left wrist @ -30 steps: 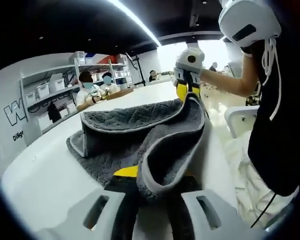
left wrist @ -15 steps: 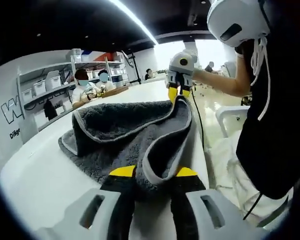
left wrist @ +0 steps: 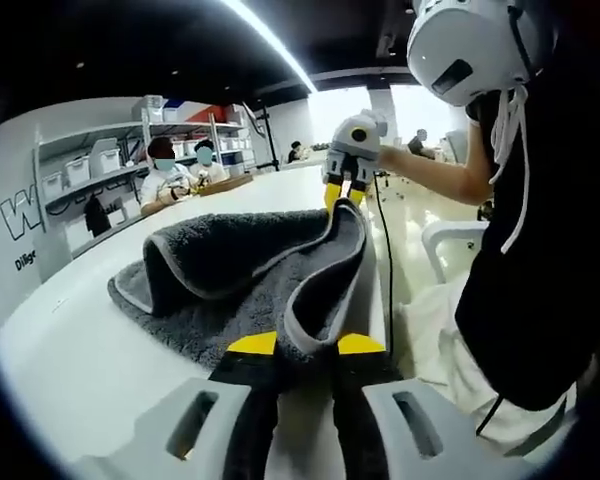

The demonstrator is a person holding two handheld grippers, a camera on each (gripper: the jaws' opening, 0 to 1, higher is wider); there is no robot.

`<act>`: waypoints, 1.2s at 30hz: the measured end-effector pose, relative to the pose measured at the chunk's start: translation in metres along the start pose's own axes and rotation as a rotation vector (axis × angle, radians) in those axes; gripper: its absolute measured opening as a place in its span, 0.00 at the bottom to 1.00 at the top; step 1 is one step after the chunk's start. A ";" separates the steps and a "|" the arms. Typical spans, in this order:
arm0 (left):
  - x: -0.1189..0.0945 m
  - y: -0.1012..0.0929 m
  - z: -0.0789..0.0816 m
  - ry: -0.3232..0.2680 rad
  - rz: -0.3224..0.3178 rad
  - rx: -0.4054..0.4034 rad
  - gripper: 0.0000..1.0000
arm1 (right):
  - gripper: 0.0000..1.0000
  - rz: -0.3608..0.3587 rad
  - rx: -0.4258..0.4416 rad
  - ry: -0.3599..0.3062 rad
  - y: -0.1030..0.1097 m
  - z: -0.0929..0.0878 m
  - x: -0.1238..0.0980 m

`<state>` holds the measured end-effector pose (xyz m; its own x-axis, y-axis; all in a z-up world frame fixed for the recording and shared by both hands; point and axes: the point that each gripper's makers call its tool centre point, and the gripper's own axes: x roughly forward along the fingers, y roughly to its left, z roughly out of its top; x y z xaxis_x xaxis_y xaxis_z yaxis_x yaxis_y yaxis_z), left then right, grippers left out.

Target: Open the folded towel by lifting each exposed corner and separating the folded layers until the towel lies flat within the target outline without major curled edges

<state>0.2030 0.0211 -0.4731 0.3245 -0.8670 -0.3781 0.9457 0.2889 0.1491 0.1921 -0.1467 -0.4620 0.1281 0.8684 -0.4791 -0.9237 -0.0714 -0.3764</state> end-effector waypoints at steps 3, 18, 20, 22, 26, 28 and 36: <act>-0.002 -0.003 0.003 -0.014 -0.010 -0.009 0.17 | 0.01 0.001 0.014 0.011 0.002 -0.003 -0.001; -0.022 0.008 0.031 -0.152 0.011 -0.155 0.18 | 0.06 -0.014 0.066 0.025 0.002 0.006 -0.003; -0.022 0.007 0.036 -0.163 0.006 -0.157 0.18 | 0.06 -0.016 0.066 0.022 0.001 0.009 -0.004; -0.020 0.004 0.037 -0.156 -0.004 -0.144 0.19 | 0.07 -0.018 0.070 0.020 0.000 0.014 -0.005; -0.022 -0.006 0.041 -0.146 -0.039 -0.104 0.20 | 0.10 -0.035 0.079 0.014 -0.003 0.021 -0.008; -0.023 -0.008 0.048 -0.178 -0.049 -0.117 0.20 | 0.11 -0.044 0.080 -0.002 -0.005 0.026 -0.011; -0.019 0.034 0.038 -0.232 0.105 -0.312 0.21 | 0.12 -0.074 0.064 -0.011 -0.011 0.035 -0.011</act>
<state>0.2283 0.0319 -0.4264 0.4404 -0.8845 -0.1539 0.8799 0.4593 -0.1219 0.1879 -0.1383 -0.4244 0.1929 0.8756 -0.4429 -0.9333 0.0244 -0.3584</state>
